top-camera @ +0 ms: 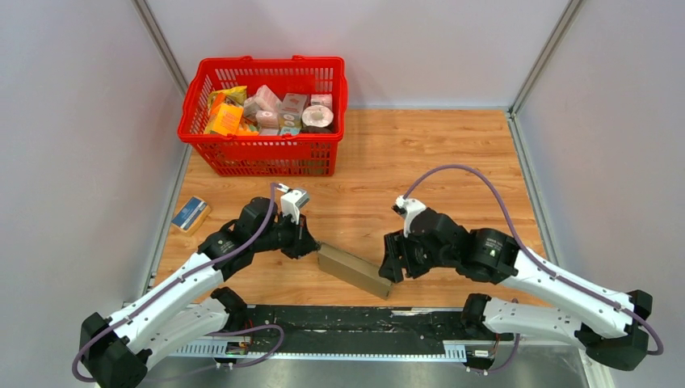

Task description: Fold the paper box

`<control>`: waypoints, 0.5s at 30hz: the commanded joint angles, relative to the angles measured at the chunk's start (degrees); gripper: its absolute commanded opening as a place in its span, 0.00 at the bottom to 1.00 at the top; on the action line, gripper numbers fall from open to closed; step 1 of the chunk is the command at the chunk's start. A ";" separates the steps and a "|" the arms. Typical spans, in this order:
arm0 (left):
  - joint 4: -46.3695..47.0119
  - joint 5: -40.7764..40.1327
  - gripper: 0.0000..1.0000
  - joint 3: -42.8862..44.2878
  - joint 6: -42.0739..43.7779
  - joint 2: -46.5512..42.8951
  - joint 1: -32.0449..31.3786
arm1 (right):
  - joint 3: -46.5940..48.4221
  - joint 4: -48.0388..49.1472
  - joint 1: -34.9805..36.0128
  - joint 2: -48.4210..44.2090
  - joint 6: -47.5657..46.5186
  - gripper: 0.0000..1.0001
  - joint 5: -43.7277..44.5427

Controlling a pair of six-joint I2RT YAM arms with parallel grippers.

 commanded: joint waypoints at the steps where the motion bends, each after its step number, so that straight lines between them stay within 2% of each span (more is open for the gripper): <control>1: -2.66 -0.70 0.00 -0.60 0.43 0.89 -0.48 | 10.25 -0.27 0.36 6.58 -13.77 0.62 9.63; 6: -3.01 -0.52 0.00 -0.33 0.60 1.69 -0.39 | 14.92 4.29 4.13 14.50 -18.87 0.55 10.44; 10: -3.54 -0.87 0.00 -0.42 0.43 1.25 -0.48 | 16.41 4.04 10.81 19.42 -24.75 0.67 21.03; 15: -3.71 -1.05 0.00 -0.60 0.34 1.07 -0.39 | 19.31 1.23 18.46 26.45 -29.24 0.69 30.64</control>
